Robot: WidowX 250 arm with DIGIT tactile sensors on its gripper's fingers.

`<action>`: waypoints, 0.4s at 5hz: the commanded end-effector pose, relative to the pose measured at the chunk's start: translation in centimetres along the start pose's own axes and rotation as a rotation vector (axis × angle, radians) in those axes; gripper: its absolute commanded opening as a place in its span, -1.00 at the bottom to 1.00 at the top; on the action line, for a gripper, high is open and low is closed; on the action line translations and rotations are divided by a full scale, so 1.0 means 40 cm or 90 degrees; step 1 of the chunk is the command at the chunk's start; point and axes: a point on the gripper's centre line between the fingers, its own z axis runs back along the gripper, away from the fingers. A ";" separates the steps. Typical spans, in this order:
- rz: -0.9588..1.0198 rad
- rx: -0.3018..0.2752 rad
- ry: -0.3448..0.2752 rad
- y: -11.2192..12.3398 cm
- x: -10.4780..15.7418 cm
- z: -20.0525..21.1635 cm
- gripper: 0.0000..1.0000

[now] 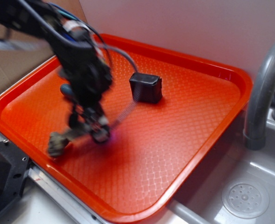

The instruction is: Grab the wood chip.

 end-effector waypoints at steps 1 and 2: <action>0.311 0.011 -0.068 0.146 -0.003 0.279 -1.00; 0.374 -0.009 -0.086 0.182 0.008 0.403 -1.00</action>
